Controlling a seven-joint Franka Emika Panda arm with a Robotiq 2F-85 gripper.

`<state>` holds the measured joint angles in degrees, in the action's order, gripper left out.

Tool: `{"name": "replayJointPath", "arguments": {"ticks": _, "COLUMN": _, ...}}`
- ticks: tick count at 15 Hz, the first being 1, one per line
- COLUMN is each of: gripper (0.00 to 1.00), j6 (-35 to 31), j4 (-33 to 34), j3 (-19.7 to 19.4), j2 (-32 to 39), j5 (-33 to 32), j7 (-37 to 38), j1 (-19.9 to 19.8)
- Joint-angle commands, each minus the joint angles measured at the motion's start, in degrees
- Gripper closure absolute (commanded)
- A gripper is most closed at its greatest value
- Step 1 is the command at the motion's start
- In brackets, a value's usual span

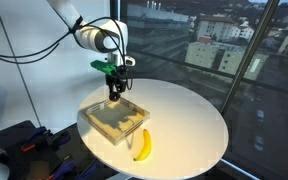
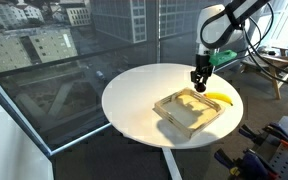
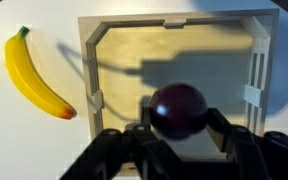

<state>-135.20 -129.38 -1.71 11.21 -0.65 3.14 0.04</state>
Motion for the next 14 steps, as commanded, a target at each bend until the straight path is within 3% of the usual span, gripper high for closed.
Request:
{"name": "replayJointPath", "arguments": {"ticks": 1, "gripper": 0.66, "j6": 1.9, "j4": -1.4, "j3": -0.2, "j2": -3.0, "j5": -0.3, "j7": -0.1, "j1": -0.6}}
{"name": "replayJointPath", "arguments": {"ticks": 14, "gripper": 0.66, "j6": -1.6, "j4": -3.4, "j3": -1.1, "j2": -5.9, "j5": -0.5, "j7": -0.8, "j1": -1.9}}
